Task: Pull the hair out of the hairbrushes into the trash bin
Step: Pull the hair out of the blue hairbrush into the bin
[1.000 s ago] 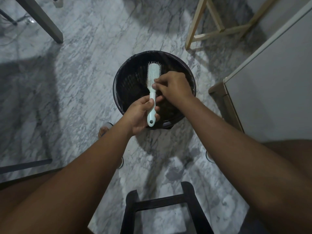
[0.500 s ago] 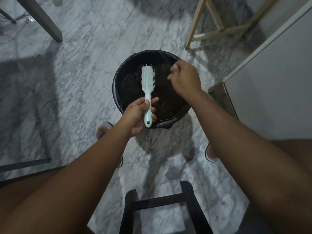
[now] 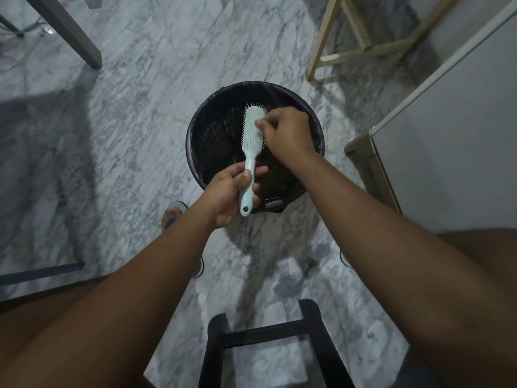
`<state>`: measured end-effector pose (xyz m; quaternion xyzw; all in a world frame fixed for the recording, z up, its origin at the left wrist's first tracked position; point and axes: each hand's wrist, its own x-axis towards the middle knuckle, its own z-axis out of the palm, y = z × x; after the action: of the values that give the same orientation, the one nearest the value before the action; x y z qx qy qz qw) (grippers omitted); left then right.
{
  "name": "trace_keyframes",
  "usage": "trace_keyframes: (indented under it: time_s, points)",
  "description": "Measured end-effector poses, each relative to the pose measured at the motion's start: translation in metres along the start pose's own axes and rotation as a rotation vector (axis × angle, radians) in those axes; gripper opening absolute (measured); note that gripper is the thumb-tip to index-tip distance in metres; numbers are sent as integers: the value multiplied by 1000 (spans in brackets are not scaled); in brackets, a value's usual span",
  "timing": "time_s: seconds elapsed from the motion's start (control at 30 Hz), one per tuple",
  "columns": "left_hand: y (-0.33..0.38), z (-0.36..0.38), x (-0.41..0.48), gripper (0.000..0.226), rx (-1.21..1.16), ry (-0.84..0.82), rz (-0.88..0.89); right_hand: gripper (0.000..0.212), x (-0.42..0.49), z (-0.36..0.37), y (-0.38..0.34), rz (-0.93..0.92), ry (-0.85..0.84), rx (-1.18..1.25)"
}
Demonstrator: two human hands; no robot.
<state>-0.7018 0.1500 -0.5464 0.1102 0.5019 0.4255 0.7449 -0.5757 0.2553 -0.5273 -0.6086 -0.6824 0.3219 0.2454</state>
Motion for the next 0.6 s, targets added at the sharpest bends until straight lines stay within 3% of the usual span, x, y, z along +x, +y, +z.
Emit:
trace_keyframes:
  time_s: [0.2,0.27,0.37,0.4,0.47,0.57,0.6]
  points:
    - [0,-9,-1,35,-75,-5,-13,19,19,-22,6,66,249,360]
    - [2,-8,-2,35,-70,-10,-19,21,22,-25,10,91,136,269]
    - [6,-3,-3,36,-46,-32,-35,100,17,-16,20,88,-206,-65]
    - [7,-1,-4,35,-38,-44,-37,109,15,-11,20,77,-256,-75]
    - [8,1,-5,34,-26,-69,-34,89,14,-5,18,28,-211,-3]
    - [8,2,-5,34,-48,-76,-30,20,15,-5,19,-72,-33,-13]
    - [8,2,-4,34,-58,-73,-28,18,16,-5,22,-57,5,21]
